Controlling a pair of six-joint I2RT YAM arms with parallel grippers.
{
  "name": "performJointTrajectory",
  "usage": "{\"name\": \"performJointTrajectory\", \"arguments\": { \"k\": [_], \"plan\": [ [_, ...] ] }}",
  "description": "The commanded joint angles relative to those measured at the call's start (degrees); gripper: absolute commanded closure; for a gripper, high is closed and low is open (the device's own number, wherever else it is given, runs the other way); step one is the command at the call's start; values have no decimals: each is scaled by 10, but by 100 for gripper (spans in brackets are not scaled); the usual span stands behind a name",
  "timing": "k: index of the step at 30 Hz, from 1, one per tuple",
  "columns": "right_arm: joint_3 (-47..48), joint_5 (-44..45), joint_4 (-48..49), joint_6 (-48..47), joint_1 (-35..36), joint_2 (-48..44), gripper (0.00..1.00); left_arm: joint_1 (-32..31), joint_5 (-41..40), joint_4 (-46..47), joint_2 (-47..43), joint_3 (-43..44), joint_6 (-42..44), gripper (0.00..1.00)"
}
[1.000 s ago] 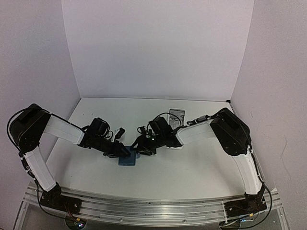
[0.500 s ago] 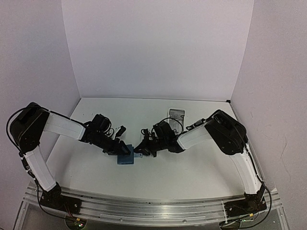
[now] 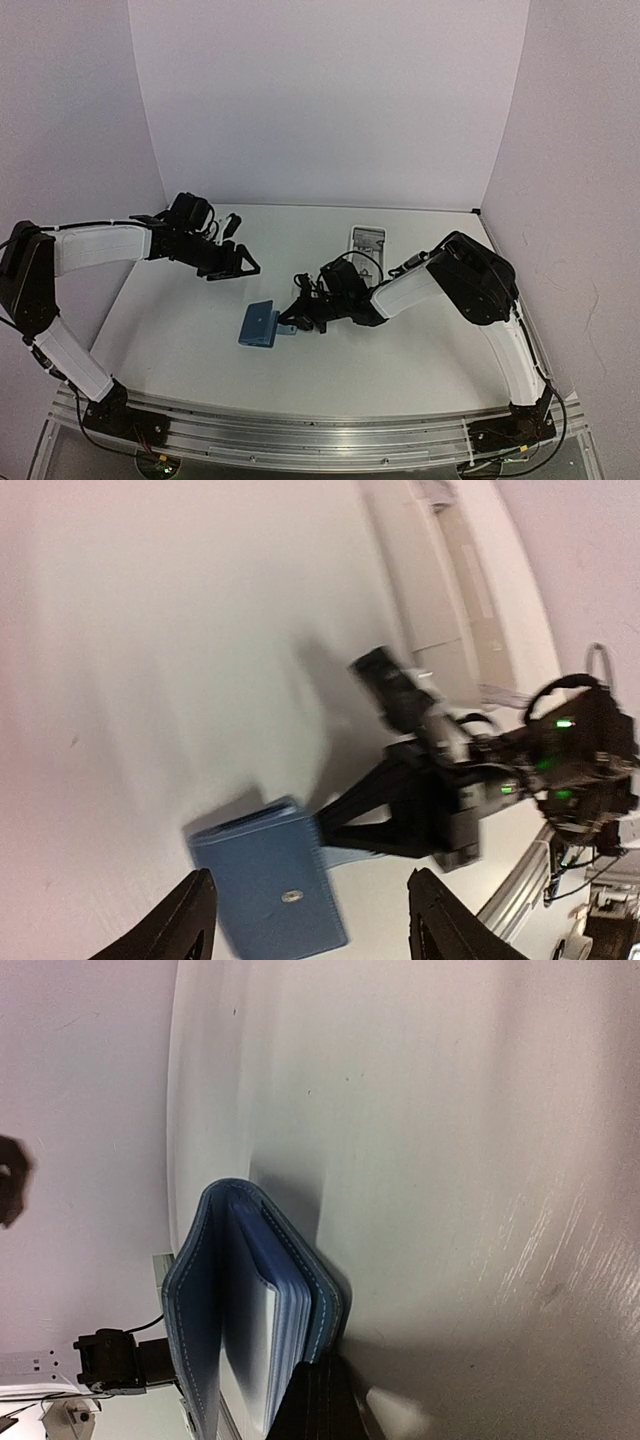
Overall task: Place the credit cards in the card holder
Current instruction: Close the card holder at the center of the board.
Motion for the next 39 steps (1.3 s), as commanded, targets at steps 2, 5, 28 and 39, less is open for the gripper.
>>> {"name": "performJointTrajectory", "arguments": {
  "k": [2, 5, 28, 39],
  "plan": [
    [-8, 14, -54, -1, 8, -4, 100, 38, 18, -31, 37, -107, -46, 32],
    [-7, 11, -53, 0, 11, 1, 100, 30, 47, 33, 42, -140, -51, 31],
    [8, -10, -14, 5, 16, 11, 100, 11, 197, 247, 116, -226, -102, 97],
    [81, -81, -55, -146, -30, -179, 53, 39, 296, 119, -91, -99, 138, 100]
  ]
}}
